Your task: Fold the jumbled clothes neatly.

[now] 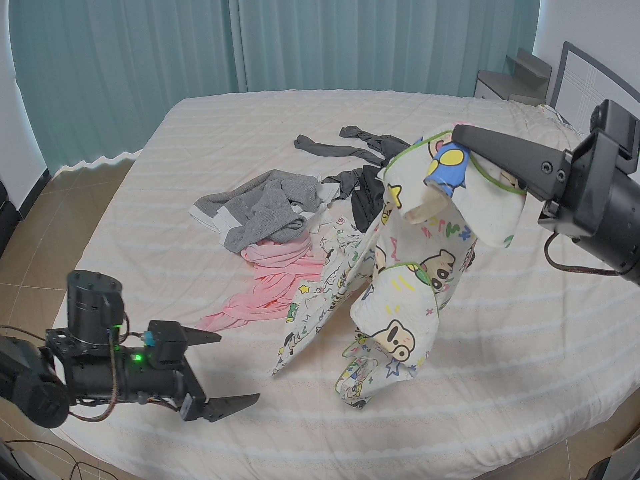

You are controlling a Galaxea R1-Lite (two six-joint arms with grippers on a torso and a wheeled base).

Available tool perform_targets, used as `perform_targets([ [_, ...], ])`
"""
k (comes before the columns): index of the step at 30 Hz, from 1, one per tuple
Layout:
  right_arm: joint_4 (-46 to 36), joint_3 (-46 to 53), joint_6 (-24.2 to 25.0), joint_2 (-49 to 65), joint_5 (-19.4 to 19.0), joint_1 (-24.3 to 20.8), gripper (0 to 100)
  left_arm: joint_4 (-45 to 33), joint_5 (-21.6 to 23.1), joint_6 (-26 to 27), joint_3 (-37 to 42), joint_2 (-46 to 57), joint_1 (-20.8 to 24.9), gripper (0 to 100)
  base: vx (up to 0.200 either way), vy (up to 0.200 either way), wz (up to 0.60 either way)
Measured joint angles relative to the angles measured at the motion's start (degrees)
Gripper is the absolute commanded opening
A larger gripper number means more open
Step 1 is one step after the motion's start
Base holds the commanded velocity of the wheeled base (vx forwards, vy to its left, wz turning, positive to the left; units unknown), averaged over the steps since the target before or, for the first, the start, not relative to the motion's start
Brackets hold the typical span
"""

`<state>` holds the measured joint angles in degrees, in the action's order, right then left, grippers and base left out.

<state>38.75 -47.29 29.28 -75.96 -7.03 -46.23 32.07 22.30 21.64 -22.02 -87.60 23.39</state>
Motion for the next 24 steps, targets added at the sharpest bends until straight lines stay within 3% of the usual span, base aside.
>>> perform_targets([
  [6,-1.0,-0.7,-0.3,1.1,-0.2,-2.5,0,19.5,-5.8,0.6,0.3,-15.8,1.8,100,0.000,0.000,0.00],
  [13,-1.5,-0.9,-0.4,1.8,-0.4,-4.1,0,35.9,-11.4,-0.6,-0.7,-29.0,3.0,100,0.000,0.000,0.00],
  [19,-1.6,-0.7,-0.5,2.2,-0.4,-4.6,0,40.2,-12.1,-8.0,0.1,-34.5,7.3,100,0.000,0.000,0.00],
  [24,-1.6,-0.7,-0.5,2.3,-0.4,-4.7,0,40.9,-11.5,-9.2,3.2,-34.3,10.0,100,0.000,0.000,0.00],
])
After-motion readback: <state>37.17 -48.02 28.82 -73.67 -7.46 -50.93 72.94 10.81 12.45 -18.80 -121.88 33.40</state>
